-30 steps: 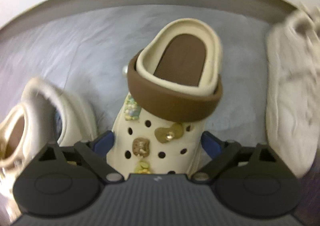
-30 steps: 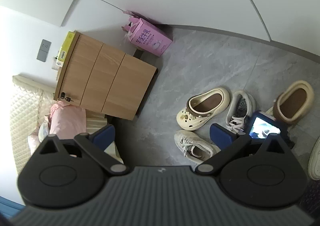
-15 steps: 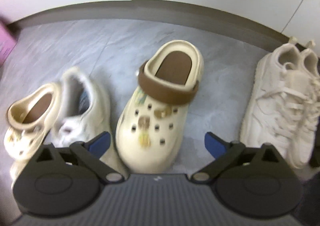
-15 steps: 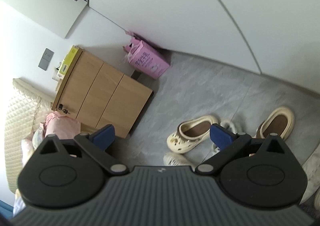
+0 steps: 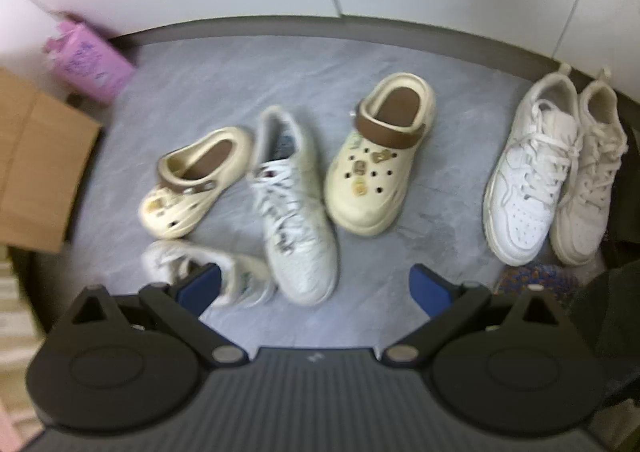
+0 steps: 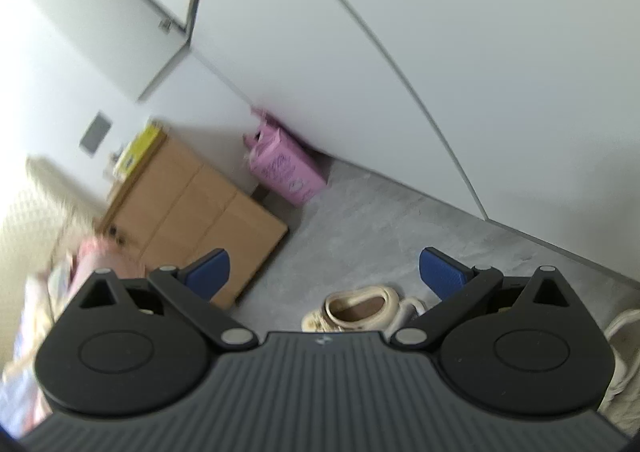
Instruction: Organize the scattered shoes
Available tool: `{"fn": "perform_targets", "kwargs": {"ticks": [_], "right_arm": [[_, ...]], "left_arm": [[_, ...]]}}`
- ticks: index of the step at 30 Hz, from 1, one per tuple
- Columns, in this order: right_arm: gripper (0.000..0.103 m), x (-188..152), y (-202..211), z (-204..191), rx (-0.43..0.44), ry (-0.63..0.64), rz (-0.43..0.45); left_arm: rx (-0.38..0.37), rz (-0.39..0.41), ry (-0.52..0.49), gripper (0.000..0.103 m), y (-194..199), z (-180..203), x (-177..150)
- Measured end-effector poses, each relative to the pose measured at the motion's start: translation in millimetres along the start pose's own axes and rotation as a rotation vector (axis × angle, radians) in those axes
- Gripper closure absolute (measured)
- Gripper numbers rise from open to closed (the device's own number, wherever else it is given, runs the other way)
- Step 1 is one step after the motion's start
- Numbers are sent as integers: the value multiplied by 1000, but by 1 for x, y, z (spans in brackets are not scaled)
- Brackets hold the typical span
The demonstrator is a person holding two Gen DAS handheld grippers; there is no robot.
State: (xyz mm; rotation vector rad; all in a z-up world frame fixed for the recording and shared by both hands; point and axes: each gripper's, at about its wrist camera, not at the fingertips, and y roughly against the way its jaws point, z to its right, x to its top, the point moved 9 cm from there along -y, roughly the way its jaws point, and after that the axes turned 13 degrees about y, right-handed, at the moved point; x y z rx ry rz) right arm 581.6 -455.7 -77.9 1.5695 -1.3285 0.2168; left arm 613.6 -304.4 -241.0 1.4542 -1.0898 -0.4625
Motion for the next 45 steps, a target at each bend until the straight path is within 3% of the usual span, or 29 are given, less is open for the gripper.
{"fn": "perform_targets", "kwargs": {"ticks": [5, 11, 20, 23, 31, 33, 35, 37, 40, 45], "right_arm": [[0, -12, 6, 2, 9, 44, -70], [0, -26, 8, 1, 42, 45, -126], [0, -27, -5, -5, 16, 62, -153], [0, -27, -9, -7, 8, 68, -161], [0, -28, -20, -12, -15, 83, -185], [0, -28, -23, -13, -21, 87, -191], [0, -27, -26, -16, -26, 87, -183], [0, -40, -20, -39, 5, 115, -168], [0, -52, -50, -60, 21, 262, -266], [0, -80, -97, -66, -18, 452, -453]], "left_arm": [[-52, 50, 165, 2, 55, -15, 0], [-49, 123, 251, 1, 98, -30, -11], [17, 268, 366, 1, 142, -58, -25], [-15, 318, 388, 0, 161, -56, -32], [-71, 337, 497, 0, 187, -67, -40], [-119, 399, 549, 0, 211, -73, -40], [-106, 461, 544, 0, 222, -77, -40], [-102, 428, 565, 0, 215, -80, -39], [-115, 399, 575, 0, 210, -82, -36], [-73, 475, 616, 0, 230, -103, -39]]}}
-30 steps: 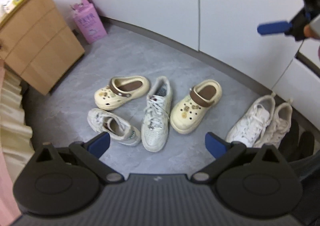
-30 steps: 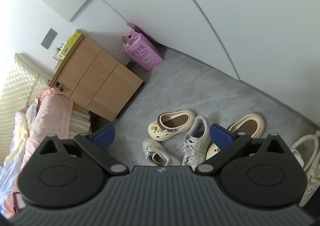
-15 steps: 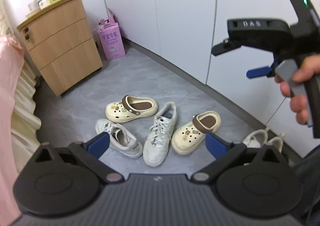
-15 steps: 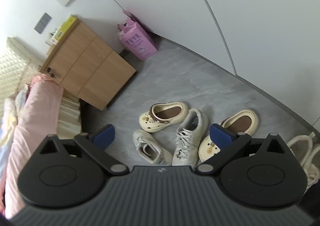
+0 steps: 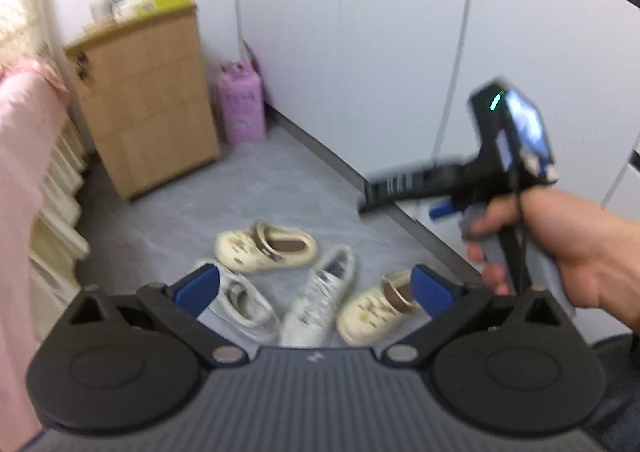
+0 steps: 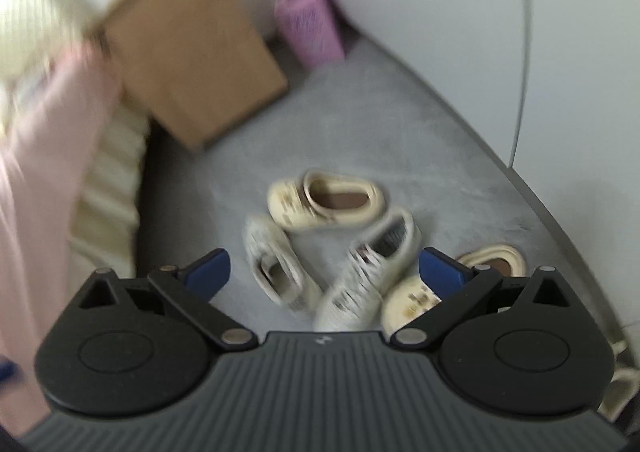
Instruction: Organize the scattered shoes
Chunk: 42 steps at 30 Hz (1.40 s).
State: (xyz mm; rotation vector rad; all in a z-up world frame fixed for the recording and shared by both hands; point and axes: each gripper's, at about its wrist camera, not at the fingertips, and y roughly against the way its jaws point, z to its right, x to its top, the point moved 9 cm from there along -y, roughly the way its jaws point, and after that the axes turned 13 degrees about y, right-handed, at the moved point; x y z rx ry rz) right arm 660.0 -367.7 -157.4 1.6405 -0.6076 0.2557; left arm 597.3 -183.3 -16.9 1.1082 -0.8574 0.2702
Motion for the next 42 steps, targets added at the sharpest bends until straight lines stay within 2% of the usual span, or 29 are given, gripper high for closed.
{"fn": "perform_targets", "kwargs": {"ticks": [5, 9, 11, 12, 13, 16, 18, 21, 26, 29, 32, 37, 42], "right_arm": [[2, -24, -45, 22, -1, 8, -53], [5, -45, -81, 41, 0, 11, -93], [12, -55, -99, 50, 0, 12, -113], [22, -60, -108, 54, 0, 13, -123], [27, -65, -117, 59, 0, 14, -133], [28, -80, -144, 73, 0, 16, -163], [31, -90, -161, 82, 0, 17, -183], [51, -105, -188, 96, 0, 20, -213], [53, -130, -232, 119, 1, 23, -263], [54, -139, -238, 118, 9, 78, -228], [59, -141, -237, 120, 65, 90, -207], [62, -138, -235, 118, 92, 286, -250], [62, -118, -233, 144, 74, 318, -274]], "left_arm": [[-36, 46, 121, 0, 22, -21, 15], [-25, 74, 152, 0, 34, -33, 19], [-13, 88, 181, 0, 40, -36, 19], [-8, 93, 192, 0, 42, -37, 19], [-3, 88, 193, 0, 40, -39, 19], [5, 43, 220, 0, 29, -44, 19], [-27, 20, 264, 0, 25, -49, 21], [-39, 10, 320, 0, 24, -57, 23], [-102, -34, 413, 0, 20, -55, 18], [-144, -87, 514, 0, 12, -59, 9], [-131, -133, 560, 0, 3, -62, -1], [-91, -158, 568, 0, -7, -66, -11], [-62, -169, 555, 0, -16, -68, -11]]}}
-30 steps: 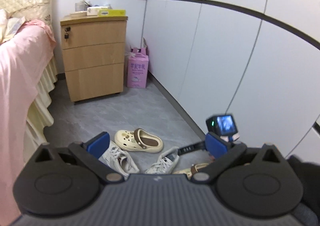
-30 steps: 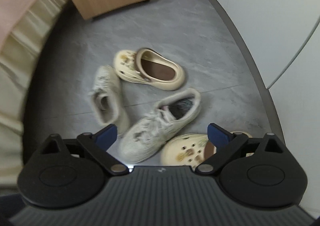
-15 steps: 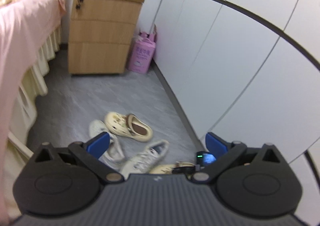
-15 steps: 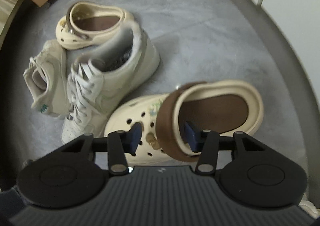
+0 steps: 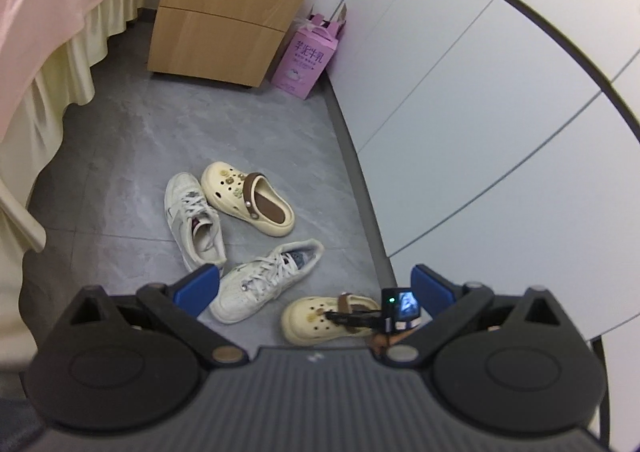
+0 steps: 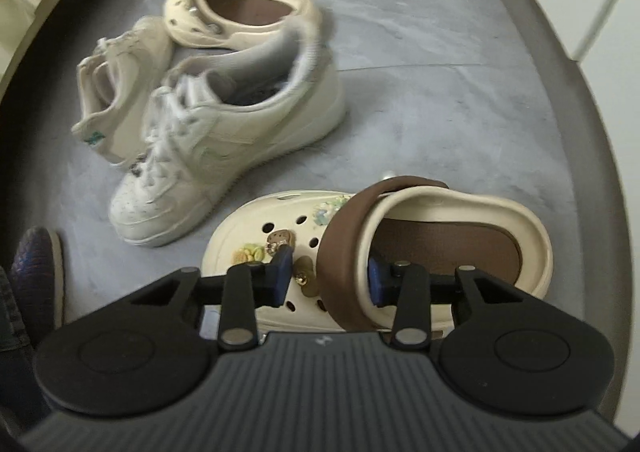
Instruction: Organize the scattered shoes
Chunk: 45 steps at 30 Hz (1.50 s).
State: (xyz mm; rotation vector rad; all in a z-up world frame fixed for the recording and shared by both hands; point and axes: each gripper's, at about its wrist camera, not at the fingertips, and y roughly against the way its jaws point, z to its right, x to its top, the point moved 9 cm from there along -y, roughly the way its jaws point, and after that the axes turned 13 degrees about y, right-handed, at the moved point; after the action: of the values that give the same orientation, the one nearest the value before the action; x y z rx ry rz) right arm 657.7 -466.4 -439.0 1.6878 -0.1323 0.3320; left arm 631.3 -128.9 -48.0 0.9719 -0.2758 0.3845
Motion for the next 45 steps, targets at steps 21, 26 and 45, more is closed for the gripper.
{"fn": "perform_targets", "kwargs": {"ticks": [21, 26, 45], "right_arm": [[19, 14, 84, 5, -162, -175, 117], [19, 34, 113, -33, -135, -233, 265], [0, 46, 53, -85, -194, -327, 475]], "left_arm": [[104, -10, -106, 0, -20, 4, 20], [234, -43, -338, 0, -62, 1, 28], [418, -63, -873, 2, -439, -39, 61]]}}
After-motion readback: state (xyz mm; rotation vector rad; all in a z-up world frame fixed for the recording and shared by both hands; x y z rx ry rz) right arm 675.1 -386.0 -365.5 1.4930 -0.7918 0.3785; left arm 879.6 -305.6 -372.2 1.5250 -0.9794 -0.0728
